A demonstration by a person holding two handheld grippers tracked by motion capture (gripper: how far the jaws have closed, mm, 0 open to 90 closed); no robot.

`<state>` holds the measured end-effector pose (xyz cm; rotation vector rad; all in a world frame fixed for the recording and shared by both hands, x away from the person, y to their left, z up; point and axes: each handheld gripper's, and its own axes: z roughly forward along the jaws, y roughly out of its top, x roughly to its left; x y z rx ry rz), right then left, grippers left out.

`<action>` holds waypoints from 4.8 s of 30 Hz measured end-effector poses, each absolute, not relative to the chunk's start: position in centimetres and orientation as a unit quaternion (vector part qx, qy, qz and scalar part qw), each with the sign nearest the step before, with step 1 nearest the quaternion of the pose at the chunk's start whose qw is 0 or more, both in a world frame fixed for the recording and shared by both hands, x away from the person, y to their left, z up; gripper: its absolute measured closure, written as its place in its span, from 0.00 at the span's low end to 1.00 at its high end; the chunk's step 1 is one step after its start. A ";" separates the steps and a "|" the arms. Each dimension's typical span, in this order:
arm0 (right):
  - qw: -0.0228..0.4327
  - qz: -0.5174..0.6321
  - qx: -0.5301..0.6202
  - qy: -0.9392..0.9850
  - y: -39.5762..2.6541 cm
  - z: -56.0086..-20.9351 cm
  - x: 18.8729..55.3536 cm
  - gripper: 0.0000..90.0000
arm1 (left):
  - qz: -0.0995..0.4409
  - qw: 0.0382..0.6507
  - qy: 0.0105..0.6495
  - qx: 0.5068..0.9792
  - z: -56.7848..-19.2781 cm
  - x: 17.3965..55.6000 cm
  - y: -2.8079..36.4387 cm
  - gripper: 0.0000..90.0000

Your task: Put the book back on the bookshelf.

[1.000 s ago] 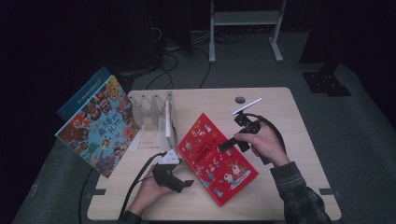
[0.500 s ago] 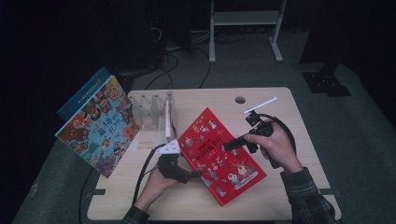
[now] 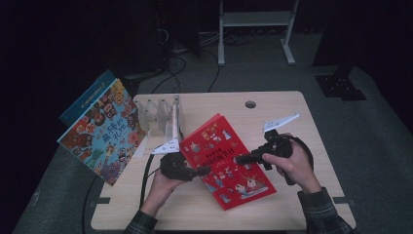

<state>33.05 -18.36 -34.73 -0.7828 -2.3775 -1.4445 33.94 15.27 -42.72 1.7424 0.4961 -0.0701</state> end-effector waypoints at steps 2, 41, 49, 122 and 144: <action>0.122 -0.507 -0.259 -0.813 -18.6 -35.4 32.9 0.97 | -0.032 0.620 0.208 0.756 -42.2 34.1 15.5 0.42; -0.049 -0.472 -0.234 -0.848 -20.5 -43.0 32.8 0.43 | 0.004 0.621 0.154 0.769 -36.4 33.5 19.4 0.88; -0.125 -0.403 -0.360 -0.832 -24.0 -46.7 34.1 0.29 | 0.042 0.628 0.190 0.753 -34.9 32.3 22.9 0.88; -0.194 -0.348 -0.457 -0.795 -26.9 -50.3 35.9 0.11 | 0.325 0.570 0.423 0.624 -35.8 39.2 31.8 0.88; -0.194 -0.348 -0.459 -0.794 -26.9 -50.3 35.9 0.11 | 0.331 0.526 0.441 0.648 -38.4 38.9 30.8 0.88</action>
